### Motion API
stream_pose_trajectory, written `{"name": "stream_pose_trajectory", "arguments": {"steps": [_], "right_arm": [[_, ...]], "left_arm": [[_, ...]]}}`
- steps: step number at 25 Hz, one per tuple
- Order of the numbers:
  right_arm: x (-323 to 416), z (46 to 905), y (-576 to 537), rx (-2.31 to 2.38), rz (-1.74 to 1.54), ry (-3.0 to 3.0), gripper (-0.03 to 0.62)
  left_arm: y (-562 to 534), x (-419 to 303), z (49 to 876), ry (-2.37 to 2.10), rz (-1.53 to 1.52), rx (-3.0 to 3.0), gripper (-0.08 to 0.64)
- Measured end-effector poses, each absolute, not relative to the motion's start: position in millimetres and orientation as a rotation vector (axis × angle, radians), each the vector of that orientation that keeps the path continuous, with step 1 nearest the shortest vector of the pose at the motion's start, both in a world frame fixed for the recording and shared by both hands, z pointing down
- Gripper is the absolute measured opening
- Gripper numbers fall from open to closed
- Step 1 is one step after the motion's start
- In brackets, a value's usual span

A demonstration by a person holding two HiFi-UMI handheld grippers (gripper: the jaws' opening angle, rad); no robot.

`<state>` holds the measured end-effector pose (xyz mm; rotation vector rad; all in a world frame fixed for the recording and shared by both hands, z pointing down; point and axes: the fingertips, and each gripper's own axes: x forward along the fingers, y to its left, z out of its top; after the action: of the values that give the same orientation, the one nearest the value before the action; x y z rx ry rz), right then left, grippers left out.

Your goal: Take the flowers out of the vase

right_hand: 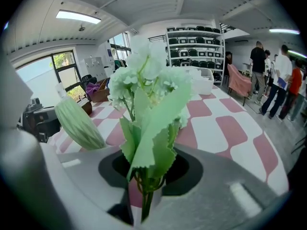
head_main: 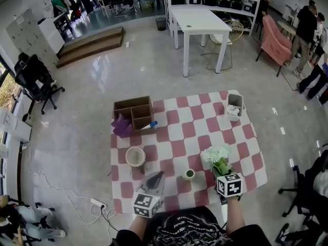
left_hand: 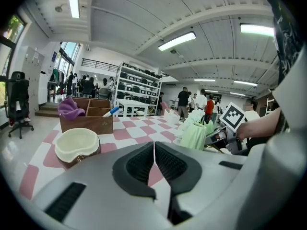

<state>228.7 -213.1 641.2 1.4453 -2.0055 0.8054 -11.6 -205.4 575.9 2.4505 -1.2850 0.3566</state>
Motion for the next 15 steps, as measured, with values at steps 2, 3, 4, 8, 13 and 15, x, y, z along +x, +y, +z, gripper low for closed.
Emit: {"name": "stream_pose_trajectory", "arguments": {"steps": [2,3,4,8,13,15], "right_arm": [[229,644,-213,1.447,0.809,-2.0,0.117],[229,645,-213,1.447,0.81,-1.997,0.118],[228,646,-213,1.445,0.812,-1.997,0.12],[226,654,-211,1.425,0.828,-2.005,0.14],[228,661,-208,1.43,0.837,-1.992,0.154],[227,661,-208,1.429,0.841,-2.008,0.163]], "left_arm": [[-206,-10,576,-1.279,0.356,2.454,0.015],[-206,-9,576,-1.277,0.355,2.455,0.015],[-206,-8,576,-1.274,0.357,2.457,0.015],[-204,-7,581,-1.268,0.367,2.455,0.015],[-204,-7,585,-1.261,0.375,2.458,0.015],[-204,-7,585,-1.258,0.376,2.458,0.015]]}}
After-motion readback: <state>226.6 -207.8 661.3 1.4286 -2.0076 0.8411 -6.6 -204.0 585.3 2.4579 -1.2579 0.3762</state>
